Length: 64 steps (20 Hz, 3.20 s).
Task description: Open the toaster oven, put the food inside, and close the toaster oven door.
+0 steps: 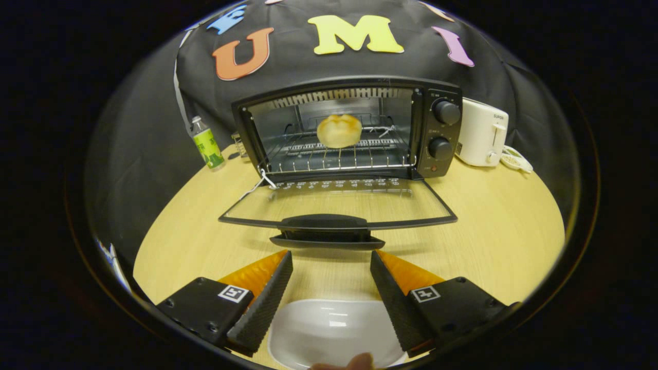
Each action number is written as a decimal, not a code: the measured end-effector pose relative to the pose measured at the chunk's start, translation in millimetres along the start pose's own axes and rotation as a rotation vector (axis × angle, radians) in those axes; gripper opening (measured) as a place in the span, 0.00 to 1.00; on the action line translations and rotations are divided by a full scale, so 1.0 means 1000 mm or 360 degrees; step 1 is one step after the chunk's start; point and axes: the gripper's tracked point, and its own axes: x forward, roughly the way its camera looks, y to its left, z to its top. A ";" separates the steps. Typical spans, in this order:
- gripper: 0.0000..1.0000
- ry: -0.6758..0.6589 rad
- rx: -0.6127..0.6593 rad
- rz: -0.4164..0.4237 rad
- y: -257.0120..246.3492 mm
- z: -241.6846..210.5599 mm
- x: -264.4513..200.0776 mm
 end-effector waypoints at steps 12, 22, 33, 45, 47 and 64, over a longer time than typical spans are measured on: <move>0.99 -0.0340 -0.0027 0.0009 0.006 0.093 -0.021; 0.99 -0.0588 0.0015 -0.0054 0.008 0.186 -0.015; 0.99 -0.0909 -0.0095 -0.0190 0.008 0.226 -0.176; 0.98 -0.1147 -0.0004 -0.0160 0.040 0.210 -0.361; 0.98 -0.1168 -0.0028 -0.0139 0.048 0.196 -0.374; 0.99 -0.1259 -0.0196 -0.0074 0.093 0.124 -0.390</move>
